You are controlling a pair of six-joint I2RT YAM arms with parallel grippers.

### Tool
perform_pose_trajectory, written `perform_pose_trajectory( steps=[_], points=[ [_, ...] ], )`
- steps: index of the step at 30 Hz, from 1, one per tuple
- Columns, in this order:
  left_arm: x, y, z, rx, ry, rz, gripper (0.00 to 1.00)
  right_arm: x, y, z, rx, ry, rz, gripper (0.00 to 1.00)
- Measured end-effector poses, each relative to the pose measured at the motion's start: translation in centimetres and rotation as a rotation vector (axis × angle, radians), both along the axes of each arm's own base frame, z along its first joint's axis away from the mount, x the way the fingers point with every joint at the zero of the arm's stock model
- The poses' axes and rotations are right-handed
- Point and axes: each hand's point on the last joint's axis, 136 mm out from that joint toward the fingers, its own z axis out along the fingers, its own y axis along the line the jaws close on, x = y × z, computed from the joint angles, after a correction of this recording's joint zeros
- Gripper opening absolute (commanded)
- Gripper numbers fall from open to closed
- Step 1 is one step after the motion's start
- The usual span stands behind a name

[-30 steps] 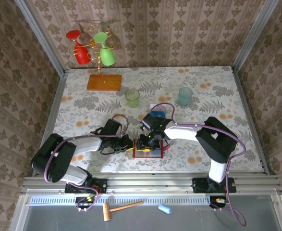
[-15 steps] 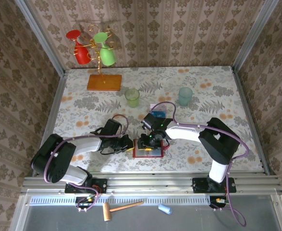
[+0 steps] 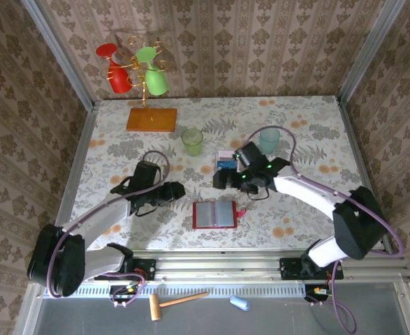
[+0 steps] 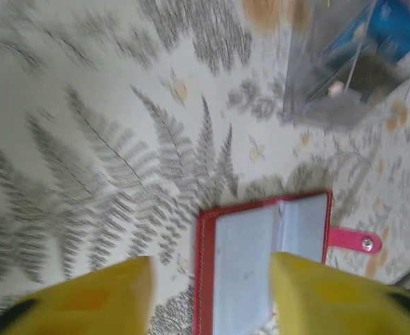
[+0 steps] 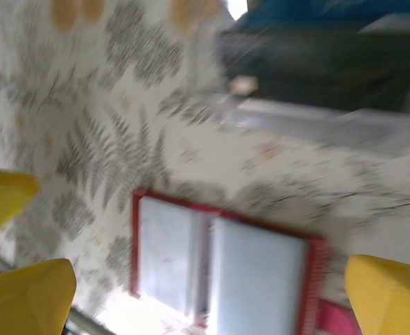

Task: Take the credit cards out of the card holder

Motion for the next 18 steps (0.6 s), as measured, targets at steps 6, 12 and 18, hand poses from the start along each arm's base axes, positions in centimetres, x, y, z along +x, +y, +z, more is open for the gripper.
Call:
perform_pose_trajectory(
  steps=[6,12,18],
  points=[
    [2.7,5.8,1.9,0.154,-0.127,0.13,1.0,2.8,-9.0,1.7,-0.179,-0.147,-0.158,1.0],
    [4.6,12.2,1.8,0.35,-0.202,0.271,1.0,4.2,-17.2,0.0,-0.38,-0.247,-0.278,1.0],
    [5.2,17.6,0.8,0.559,-0.25,0.372,1.0,4.5,-23.5,-2.7,-0.513,-0.305,-0.36,1.0]
  ],
)
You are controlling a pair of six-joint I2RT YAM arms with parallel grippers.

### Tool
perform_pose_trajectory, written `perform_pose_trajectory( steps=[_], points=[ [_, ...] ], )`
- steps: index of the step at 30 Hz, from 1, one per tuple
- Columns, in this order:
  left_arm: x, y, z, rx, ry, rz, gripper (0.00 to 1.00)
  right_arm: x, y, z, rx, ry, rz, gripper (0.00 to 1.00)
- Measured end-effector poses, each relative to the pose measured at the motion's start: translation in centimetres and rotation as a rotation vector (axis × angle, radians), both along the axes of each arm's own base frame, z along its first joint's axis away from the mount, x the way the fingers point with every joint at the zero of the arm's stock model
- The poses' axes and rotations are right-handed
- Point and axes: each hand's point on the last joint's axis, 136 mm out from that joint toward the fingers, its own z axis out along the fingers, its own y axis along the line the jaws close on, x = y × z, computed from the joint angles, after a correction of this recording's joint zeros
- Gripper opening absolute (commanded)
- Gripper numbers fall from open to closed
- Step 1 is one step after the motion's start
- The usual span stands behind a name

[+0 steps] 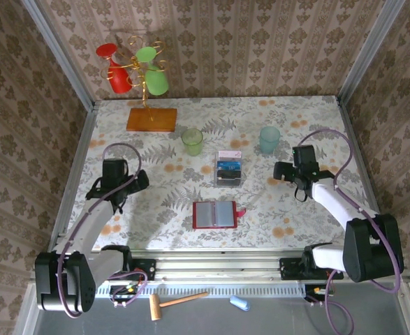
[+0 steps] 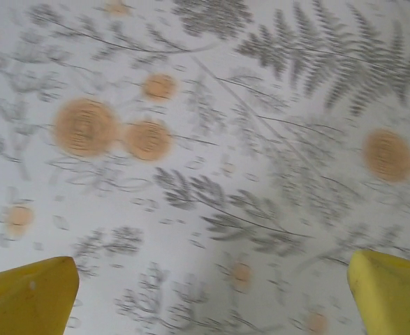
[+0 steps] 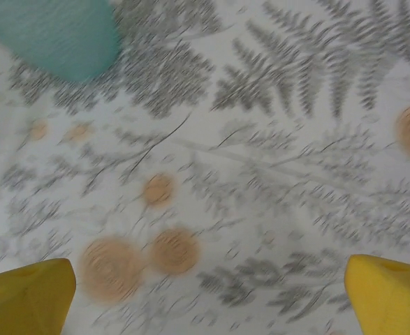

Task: Take the credit cards out of the card holder

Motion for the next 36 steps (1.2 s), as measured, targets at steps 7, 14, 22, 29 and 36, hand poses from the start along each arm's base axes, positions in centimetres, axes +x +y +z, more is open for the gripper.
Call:
perform_pose_trajectory(
  steps=[7,14,22,29,36],
  points=[
    [2.3,3.6,1.7,0.151,-0.145,0.043,1.0,1.7,-2.9,-0.5,-0.058,-0.146,-0.022,1.0],
    [2.7,4.9,-1.6,0.229,-0.212,0.024,1.0,4.1,-2.4,0.7,-0.041,-0.309,0.012,1.0],
    [6.2,4.1,-0.3,0.231,-0.383,-0.048,1.0,6.0,-1.4,0.9,-0.027,-0.427,0.076,1.0],
    [8.5,3.0,-0.9,0.22,-0.437,-0.129,1.0,6.0,-0.6,-0.6,-0.028,-0.432,0.128,1.0],
    [9.9,1.5,-1.4,0.213,-0.463,-0.227,1.0,6.5,-0.4,0.4,-0.041,-0.476,0.144,1.0]
  ],
)
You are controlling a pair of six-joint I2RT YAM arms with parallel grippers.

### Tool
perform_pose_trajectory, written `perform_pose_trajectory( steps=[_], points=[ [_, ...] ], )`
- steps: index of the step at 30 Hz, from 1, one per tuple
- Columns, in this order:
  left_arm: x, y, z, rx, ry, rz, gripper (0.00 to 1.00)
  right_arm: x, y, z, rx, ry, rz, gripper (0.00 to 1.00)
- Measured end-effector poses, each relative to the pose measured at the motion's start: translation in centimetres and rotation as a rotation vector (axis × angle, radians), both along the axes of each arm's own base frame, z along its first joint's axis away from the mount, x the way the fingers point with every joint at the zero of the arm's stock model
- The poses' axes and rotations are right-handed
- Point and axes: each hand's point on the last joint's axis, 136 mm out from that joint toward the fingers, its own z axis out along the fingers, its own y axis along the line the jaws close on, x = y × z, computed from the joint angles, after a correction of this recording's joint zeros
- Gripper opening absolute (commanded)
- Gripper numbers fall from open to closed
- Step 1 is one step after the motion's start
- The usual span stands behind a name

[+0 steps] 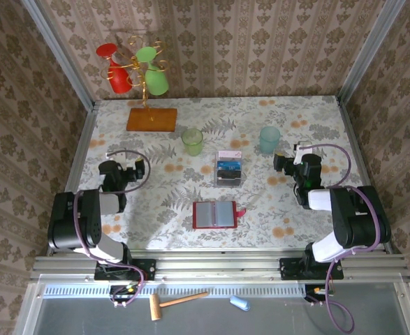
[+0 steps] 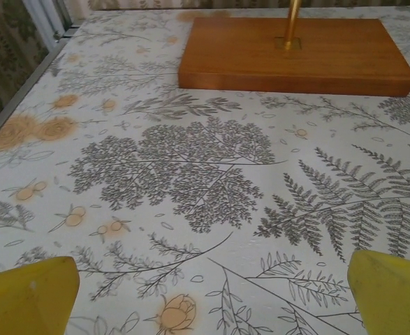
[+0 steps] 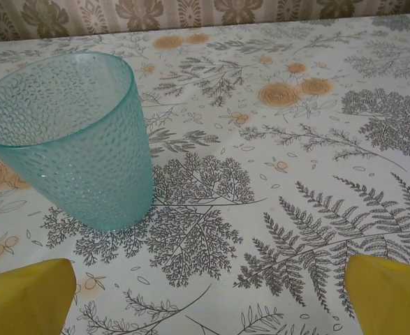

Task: Take the credit cards out of the card holder

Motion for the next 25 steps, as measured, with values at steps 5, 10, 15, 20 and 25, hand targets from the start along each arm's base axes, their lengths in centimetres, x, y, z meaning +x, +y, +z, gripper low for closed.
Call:
perform_pose_trajectory(
  steps=[5,10,15,20,25],
  points=[
    [0.1,-0.8,-0.3,0.028,0.003,-0.027,1.0,0.0,0.0,0.0,-0.003,-0.002,0.002,1.0],
    [0.2,-1.8,-0.2,0.059,-0.003,-0.044,1.0,0.0,0.1,0.0,-0.003,-0.002,0.003,1.0],
    [0.3,-1.5,-0.1,0.072,-0.008,-0.032,1.0,0.0,0.1,0.0,-0.003,-0.002,0.003,1.0],
    [0.4,-1.6,0.5,0.095,-0.031,-0.028,1.0,0.0,0.1,0.0,-0.003,-0.002,0.004,1.0],
    [0.0,-2.3,1.0,0.128,-0.08,-0.026,1.0,0.0,0.2,0.0,-0.003,-0.002,0.006,1.0]
  ],
)
